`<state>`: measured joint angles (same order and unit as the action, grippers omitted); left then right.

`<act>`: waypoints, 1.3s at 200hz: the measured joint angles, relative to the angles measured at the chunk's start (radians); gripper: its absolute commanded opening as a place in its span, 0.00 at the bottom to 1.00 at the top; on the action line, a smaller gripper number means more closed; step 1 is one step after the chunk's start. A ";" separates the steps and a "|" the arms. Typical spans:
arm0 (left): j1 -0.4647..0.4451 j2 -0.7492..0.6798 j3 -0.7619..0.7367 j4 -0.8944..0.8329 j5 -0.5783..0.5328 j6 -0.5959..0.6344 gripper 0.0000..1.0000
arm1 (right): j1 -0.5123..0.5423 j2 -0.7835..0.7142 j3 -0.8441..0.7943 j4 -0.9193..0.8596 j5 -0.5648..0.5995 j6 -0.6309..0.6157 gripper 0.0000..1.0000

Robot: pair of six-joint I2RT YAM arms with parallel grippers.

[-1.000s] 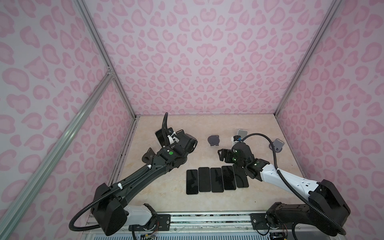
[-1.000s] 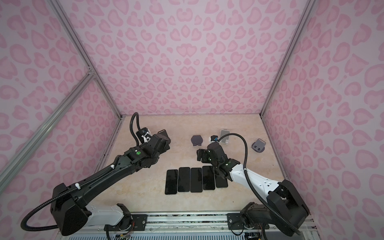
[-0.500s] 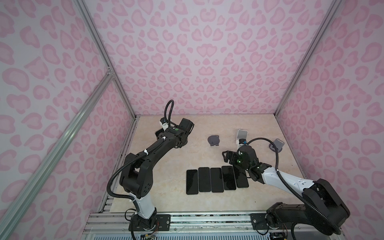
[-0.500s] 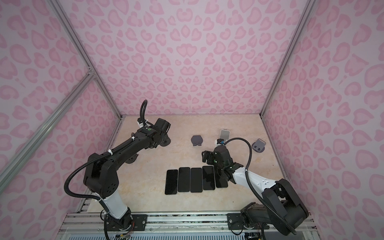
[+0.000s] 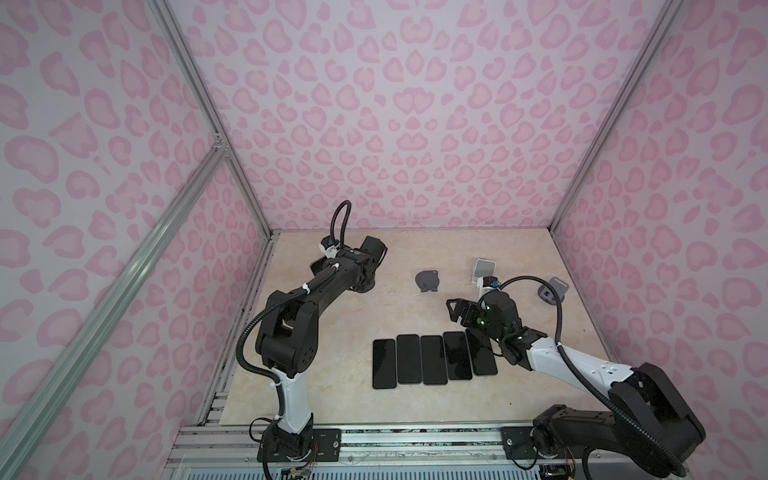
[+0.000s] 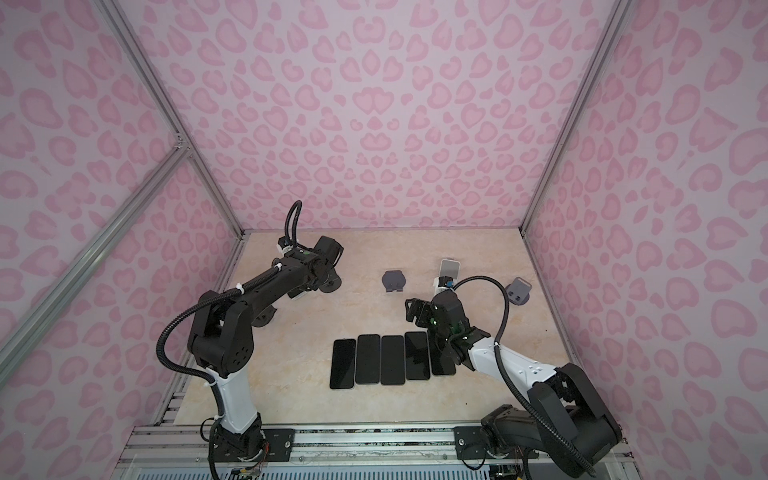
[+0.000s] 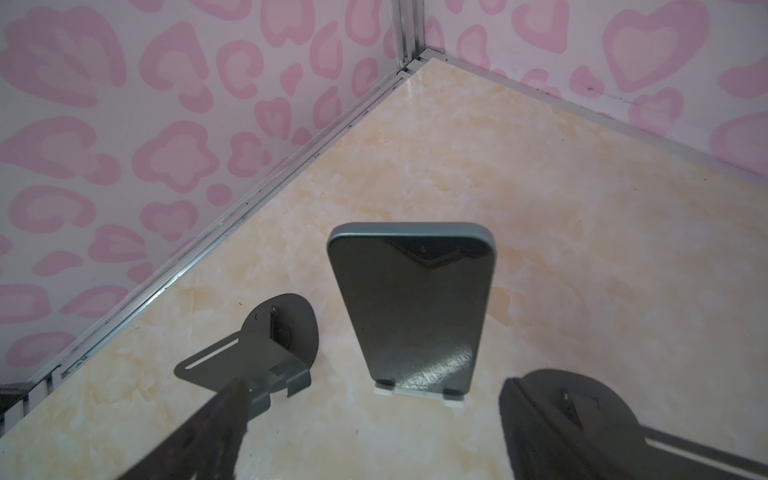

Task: Remove the phone from the phone stand
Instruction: 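Lower the open left gripper around the green-edged phone on its stand, then close the left gripper on the green-edged phone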

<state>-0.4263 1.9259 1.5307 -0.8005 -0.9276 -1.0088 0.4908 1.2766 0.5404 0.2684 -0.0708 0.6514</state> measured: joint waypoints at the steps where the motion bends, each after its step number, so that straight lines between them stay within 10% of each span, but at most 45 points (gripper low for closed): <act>1: 0.000 0.000 -0.001 0.001 0.001 0.001 0.96 | 0.000 0.000 0.000 0.000 0.000 0.000 0.95; 260: 0.067 0.047 -0.095 0.225 0.092 0.118 0.97 | 0.000 0.028 -0.002 -0.001 -0.028 -0.002 0.97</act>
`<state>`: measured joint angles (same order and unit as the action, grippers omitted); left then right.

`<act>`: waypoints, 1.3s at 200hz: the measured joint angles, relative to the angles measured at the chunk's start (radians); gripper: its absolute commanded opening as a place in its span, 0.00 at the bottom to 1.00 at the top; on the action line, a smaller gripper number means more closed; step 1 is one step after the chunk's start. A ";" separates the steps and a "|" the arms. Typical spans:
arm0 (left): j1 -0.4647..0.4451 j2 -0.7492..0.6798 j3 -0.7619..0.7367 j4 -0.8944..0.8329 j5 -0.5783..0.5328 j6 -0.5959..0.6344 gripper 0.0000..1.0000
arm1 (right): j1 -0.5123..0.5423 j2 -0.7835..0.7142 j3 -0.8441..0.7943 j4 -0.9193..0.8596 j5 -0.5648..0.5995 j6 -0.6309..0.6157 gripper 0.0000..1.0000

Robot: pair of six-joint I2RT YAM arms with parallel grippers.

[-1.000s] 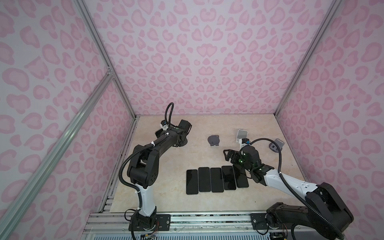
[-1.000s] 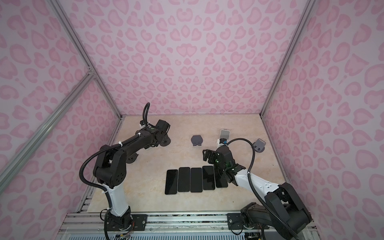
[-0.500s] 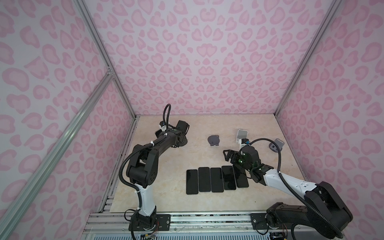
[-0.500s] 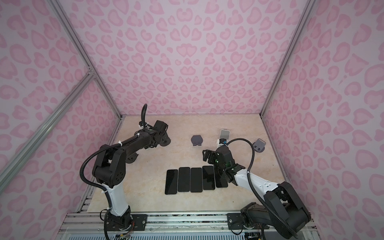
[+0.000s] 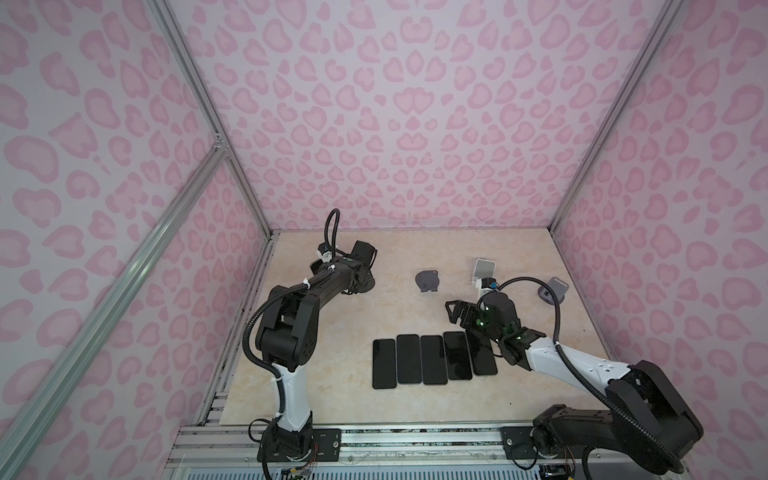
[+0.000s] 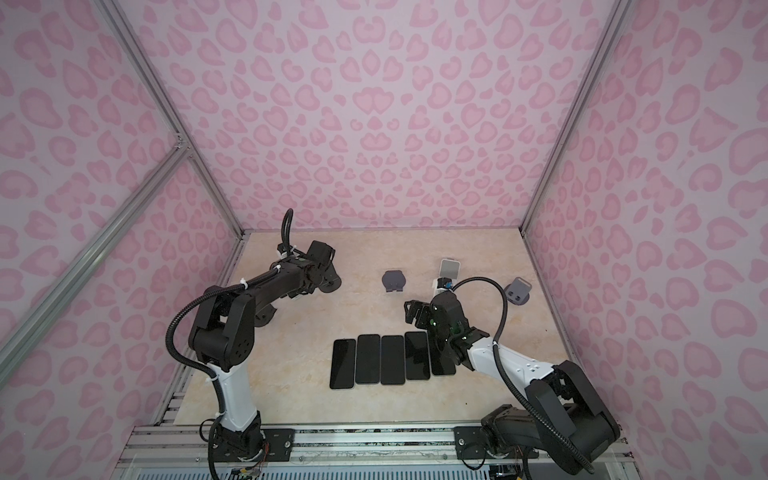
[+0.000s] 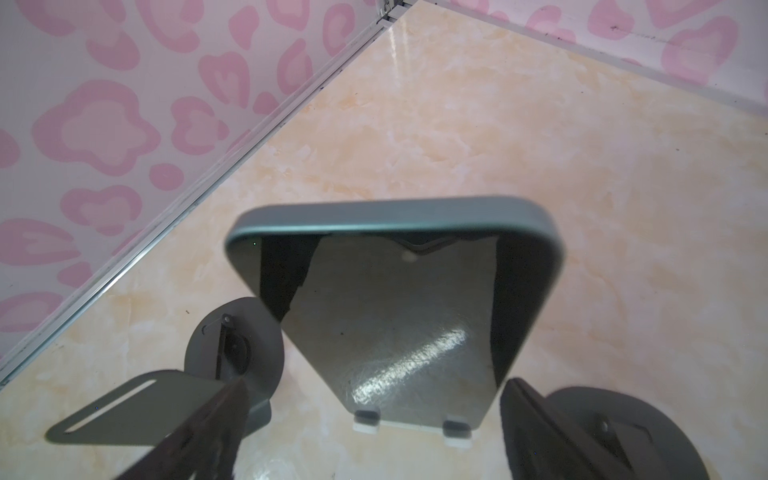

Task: Remove the phone from the phone stand
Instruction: 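Close the left gripper on the green-edged phone, then lift the green-edged phone off the stand with the left gripper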

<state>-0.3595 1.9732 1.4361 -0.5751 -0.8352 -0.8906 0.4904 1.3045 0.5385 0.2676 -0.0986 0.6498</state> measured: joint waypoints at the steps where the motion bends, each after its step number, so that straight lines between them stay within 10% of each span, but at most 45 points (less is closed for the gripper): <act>1: 0.000 0.000 0.000 0.000 0.000 0.000 0.97 | 0.000 0.000 0.000 0.000 0.000 0.000 0.97; 161: 0.031 0.055 0.019 0.063 0.028 0.010 1.00 | 0.000 0.044 0.015 0.011 -0.026 -0.006 0.96; 260: 0.041 0.055 -0.008 0.129 0.031 0.046 0.80 | 0.000 0.072 0.026 0.026 -0.051 -0.006 0.93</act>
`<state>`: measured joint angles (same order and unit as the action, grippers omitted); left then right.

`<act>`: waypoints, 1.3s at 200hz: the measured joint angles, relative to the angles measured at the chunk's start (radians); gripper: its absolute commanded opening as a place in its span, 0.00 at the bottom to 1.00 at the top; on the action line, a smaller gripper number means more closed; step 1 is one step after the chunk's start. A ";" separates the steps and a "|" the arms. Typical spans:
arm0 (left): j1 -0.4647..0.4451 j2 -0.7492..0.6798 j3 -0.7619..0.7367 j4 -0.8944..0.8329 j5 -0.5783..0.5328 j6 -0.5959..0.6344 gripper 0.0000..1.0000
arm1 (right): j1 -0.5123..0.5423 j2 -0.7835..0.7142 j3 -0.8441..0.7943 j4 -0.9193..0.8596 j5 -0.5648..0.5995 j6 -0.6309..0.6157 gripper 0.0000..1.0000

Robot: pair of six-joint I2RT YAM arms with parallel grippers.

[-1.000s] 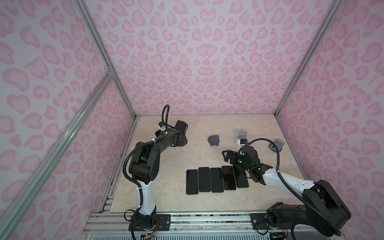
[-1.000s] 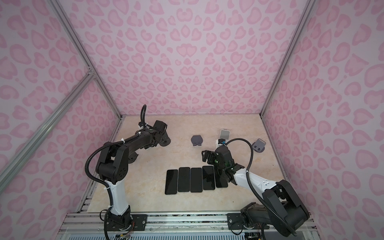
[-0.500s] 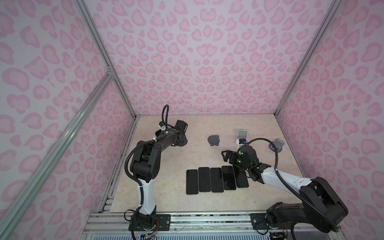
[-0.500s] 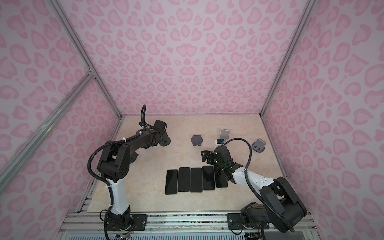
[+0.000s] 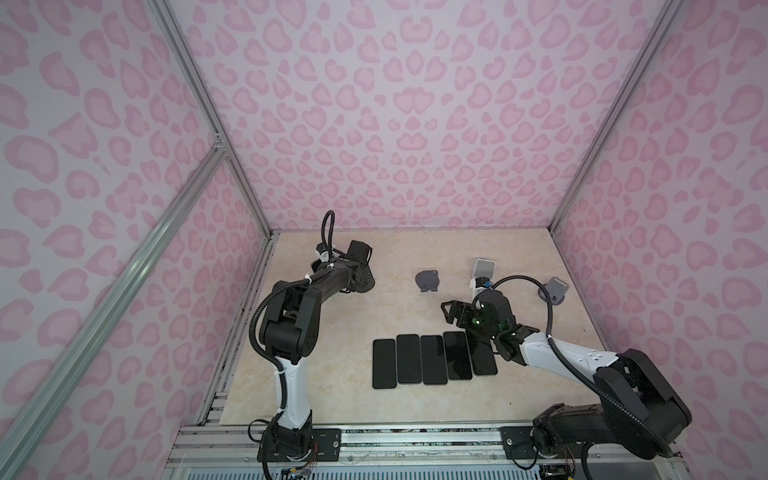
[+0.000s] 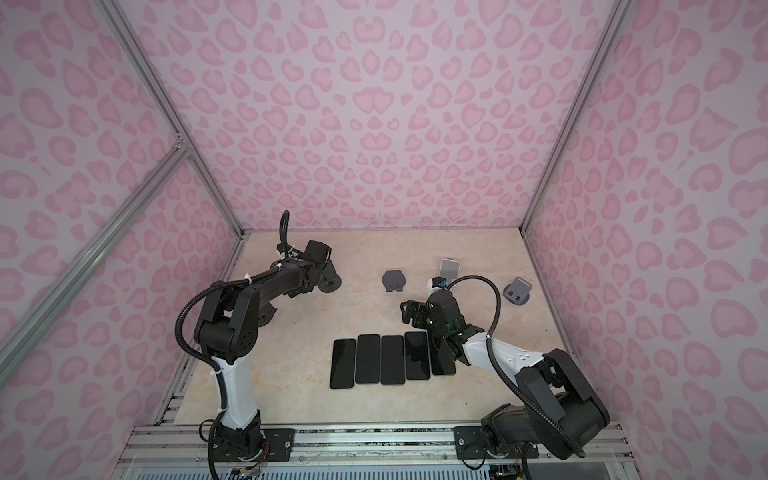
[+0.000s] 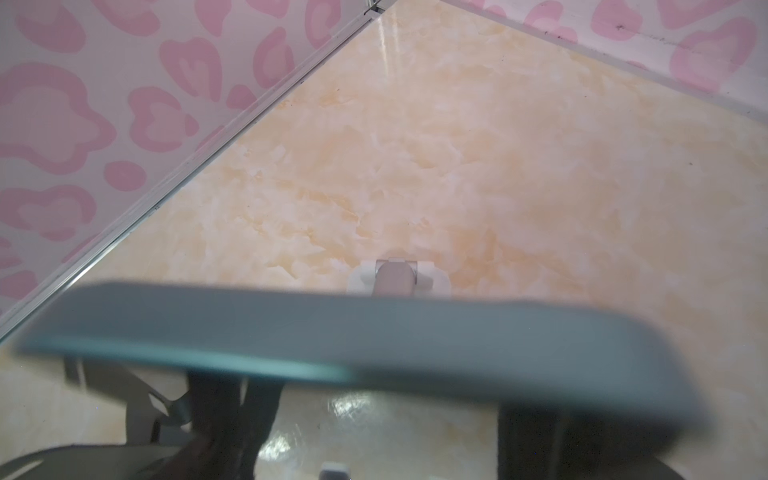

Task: Remove the phone from the phone stand
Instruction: 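Lift the green-edged phone off the stand with the left gripper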

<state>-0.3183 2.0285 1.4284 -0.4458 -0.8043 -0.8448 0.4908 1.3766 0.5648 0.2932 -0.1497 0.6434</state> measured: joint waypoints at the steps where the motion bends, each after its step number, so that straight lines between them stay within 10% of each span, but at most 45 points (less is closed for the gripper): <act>1: 0.000 0.000 0.000 0.000 0.000 0.000 0.80 | 0.000 0.000 0.000 0.000 0.000 0.000 0.93; 260: -0.019 -0.207 -0.178 0.102 0.049 0.085 0.73 | 0.002 0.000 0.000 0.001 -0.026 0.000 0.91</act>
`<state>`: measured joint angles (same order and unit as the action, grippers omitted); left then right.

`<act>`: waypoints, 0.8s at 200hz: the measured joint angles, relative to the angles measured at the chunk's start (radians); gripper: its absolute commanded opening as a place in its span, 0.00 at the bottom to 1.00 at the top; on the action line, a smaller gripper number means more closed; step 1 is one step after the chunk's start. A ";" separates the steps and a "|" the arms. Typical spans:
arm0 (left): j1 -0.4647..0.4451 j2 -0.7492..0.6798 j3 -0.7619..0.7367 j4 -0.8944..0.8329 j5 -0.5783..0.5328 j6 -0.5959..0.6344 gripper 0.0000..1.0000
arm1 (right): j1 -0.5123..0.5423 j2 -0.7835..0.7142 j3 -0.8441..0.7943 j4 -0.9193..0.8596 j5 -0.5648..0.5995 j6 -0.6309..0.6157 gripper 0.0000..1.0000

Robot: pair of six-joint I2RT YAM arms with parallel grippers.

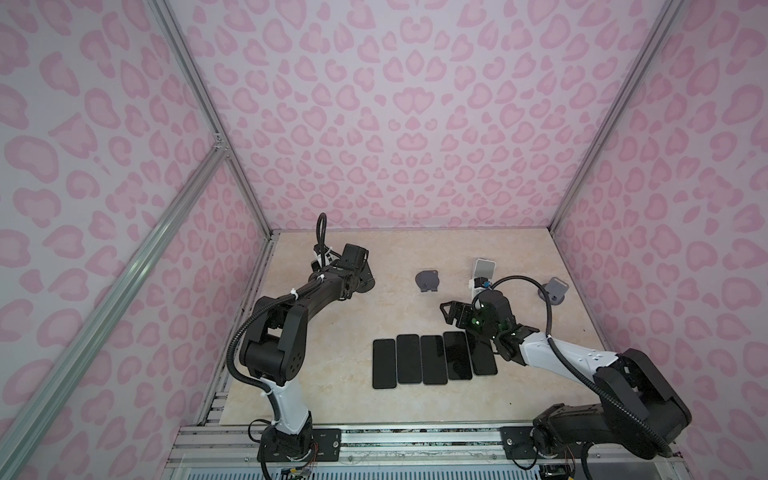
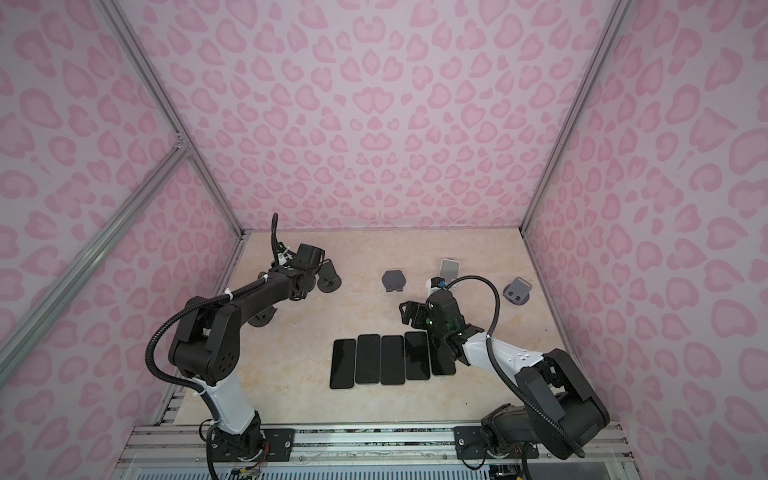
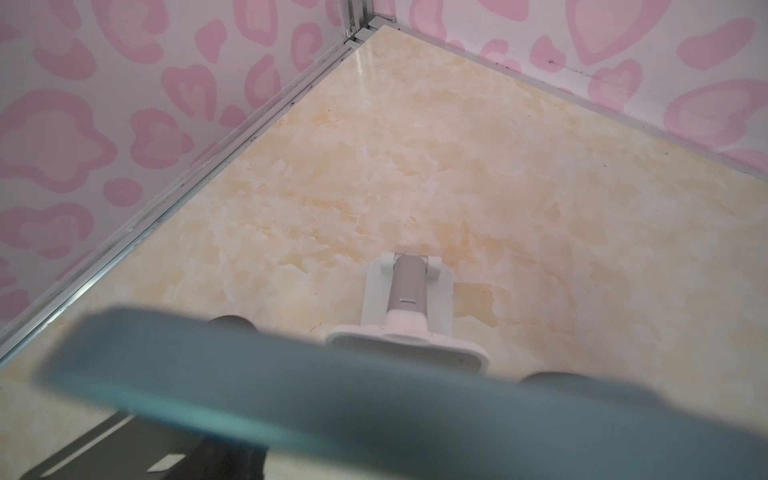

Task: Remove the phone from the phone stand
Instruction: 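Lift the green-edged phone off the stand with the left gripper, then carry the green-edged phone with the left gripper toward the row's near end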

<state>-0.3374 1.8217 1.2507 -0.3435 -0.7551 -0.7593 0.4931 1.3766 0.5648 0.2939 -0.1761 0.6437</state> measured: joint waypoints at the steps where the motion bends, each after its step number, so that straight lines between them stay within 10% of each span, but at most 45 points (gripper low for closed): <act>1: 0.000 0.000 0.000 0.000 0.000 0.000 0.74 | 0.000 0.000 0.000 0.000 0.000 0.000 0.91; 160: -0.111 -0.306 -0.176 -0.034 0.041 0.079 0.71 | 0.010 -0.015 0.000 0.000 0.000 0.000 0.91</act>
<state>-0.4484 1.5158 1.0748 -0.3771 -0.7139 -0.6807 0.5030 1.3613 0.5648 0.2939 -0.1757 0.6437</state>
